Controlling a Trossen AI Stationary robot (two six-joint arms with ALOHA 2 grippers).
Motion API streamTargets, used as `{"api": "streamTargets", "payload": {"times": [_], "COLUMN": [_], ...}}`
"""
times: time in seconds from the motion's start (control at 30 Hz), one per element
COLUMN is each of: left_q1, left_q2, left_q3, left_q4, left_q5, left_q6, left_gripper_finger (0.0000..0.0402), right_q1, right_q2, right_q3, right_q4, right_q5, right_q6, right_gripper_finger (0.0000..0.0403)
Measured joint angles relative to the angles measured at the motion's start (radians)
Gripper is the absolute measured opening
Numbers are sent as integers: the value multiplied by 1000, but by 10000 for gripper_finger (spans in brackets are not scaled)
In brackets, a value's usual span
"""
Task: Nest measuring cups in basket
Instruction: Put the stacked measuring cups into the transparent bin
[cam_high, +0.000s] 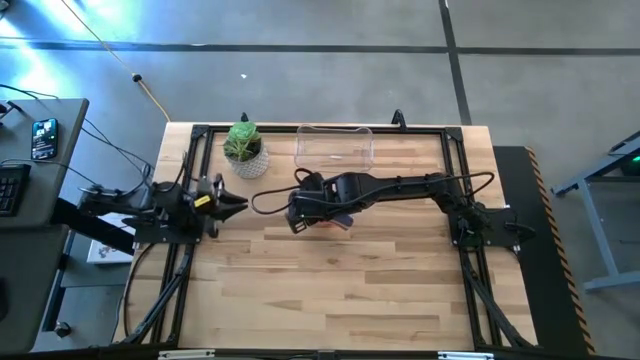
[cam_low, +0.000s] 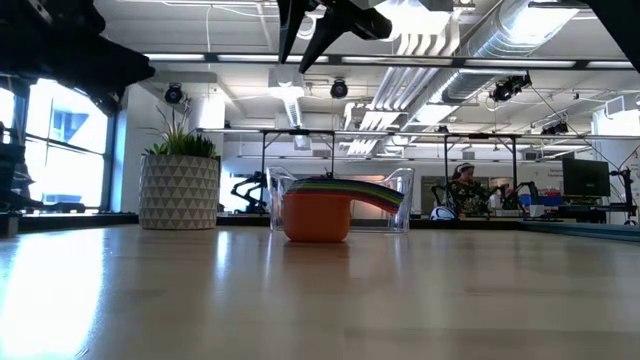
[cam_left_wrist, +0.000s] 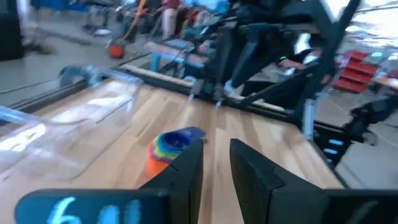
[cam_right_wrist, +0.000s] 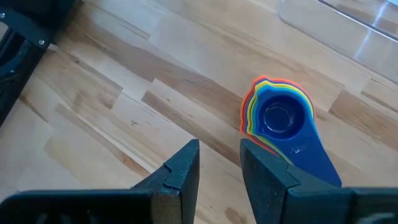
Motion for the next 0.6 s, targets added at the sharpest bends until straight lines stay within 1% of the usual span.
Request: {"api": "streamTargets", "payload": {"times": [0.1,0.23,0.33,0.47,0.6], "left_q1": [0,0,0,0,0], "left_q2": [2,-1,-2,3,19], "left_q3": [-43,-78,-91,-123,-123], "left_q4": [73,74,135,203,204], "left_q5": [40,45,59,65,68], "left_q6": [43,48,77,74,74], "left_gripper_finger": [70,70,70,70,70], "right_q1": [0,0,0,-2,-17], "right_q2": [0,0,0,0,0], "right_q3": [0,0,0,0,0], "right_q4": [0,-1,-2,-4,-21], "right_q5": [0,-1,-4,-4,-29], "right_q6": [0,0,-6,-84,-201], "right_gripper_finger": [108,108,108,108,108]}}
